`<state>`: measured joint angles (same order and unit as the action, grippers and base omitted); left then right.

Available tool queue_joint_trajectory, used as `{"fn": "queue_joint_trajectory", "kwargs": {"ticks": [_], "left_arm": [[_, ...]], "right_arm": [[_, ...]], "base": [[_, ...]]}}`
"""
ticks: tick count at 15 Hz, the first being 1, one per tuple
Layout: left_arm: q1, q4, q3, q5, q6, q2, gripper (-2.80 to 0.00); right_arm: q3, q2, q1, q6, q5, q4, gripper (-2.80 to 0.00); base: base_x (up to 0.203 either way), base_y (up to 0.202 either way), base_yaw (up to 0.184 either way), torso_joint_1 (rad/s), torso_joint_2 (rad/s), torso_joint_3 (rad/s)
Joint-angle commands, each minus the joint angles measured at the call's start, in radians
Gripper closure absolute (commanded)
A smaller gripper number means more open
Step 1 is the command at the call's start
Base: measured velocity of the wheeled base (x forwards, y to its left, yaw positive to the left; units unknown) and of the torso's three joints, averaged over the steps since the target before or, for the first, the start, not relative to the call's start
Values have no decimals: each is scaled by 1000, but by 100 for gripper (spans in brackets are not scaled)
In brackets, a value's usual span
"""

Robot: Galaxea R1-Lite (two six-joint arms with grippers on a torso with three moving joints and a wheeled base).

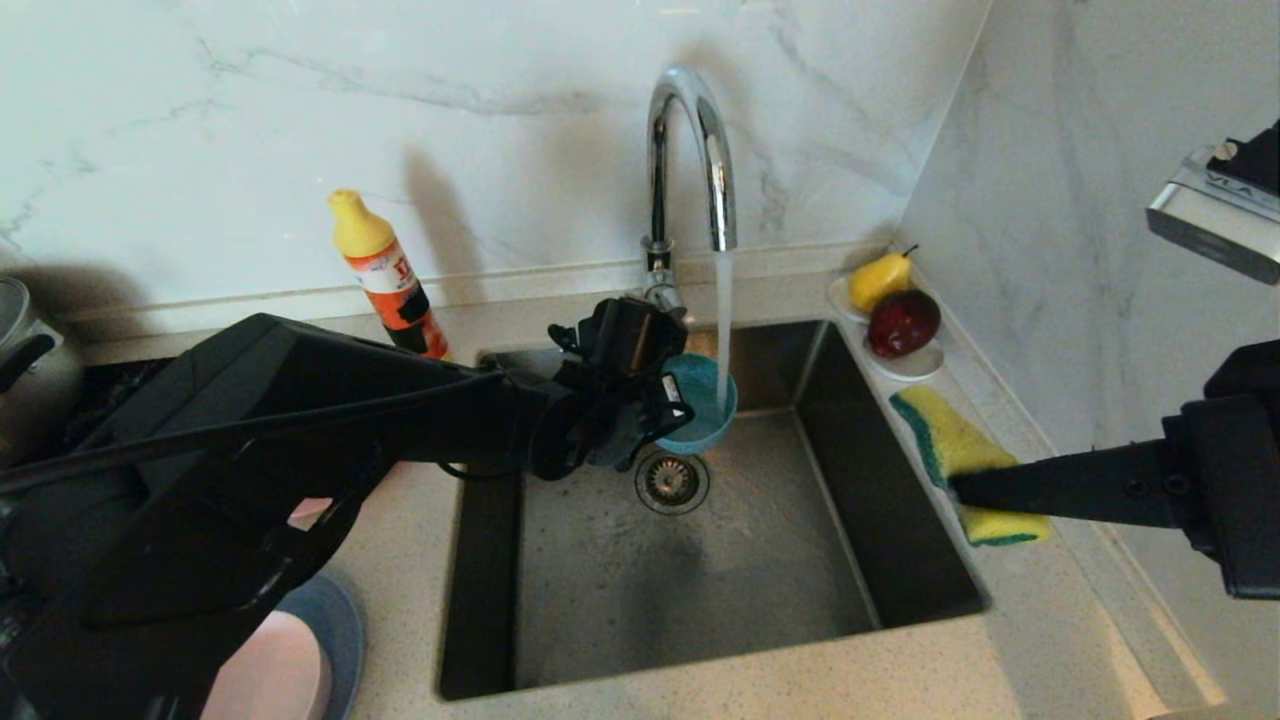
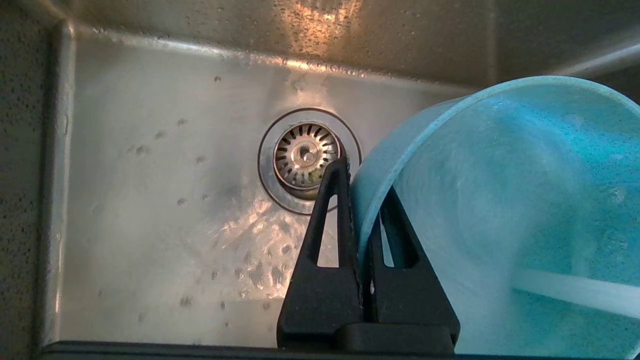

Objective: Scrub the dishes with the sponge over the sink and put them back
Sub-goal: Rinse the bowl

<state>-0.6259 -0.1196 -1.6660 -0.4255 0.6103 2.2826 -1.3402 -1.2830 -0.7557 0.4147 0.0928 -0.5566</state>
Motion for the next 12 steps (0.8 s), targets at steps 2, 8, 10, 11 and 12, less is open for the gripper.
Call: {"fn": "queue_joint_trajectory", "kwargs": {"ticks": [2, 8, 10, 11, 12], "left_arm": [[-15, -1, 15, -2, 4, -3, 0], [-31, -3, 117, -6, -5, -42, 0], [-40, -10, 203, -11, -15, -99, 0], [-41, -14, 250, -14, -26, -145, 0], [-41, -20, 280, -19, -43, -188, 0]], "right_arm": [[-2, 2, -1, 1, 1, -3, 0], [2, 1, -1, 1, 1, -3, 0], [6, 2, -1, 1, 2, -3, 0], [10, 7, -1, 1, 1, -3, 0], [11, 10, -1, 1, 1, -3, 0]], "base": [[0, 0, 0, 0, 0, 0], [0, 0, 0, 0, 0, 0], [0, 0, 0, 0, 0, 0], [0, 0, 0, 0, 0, 0], [0, 0, 0, 0, 0, 0]]}}
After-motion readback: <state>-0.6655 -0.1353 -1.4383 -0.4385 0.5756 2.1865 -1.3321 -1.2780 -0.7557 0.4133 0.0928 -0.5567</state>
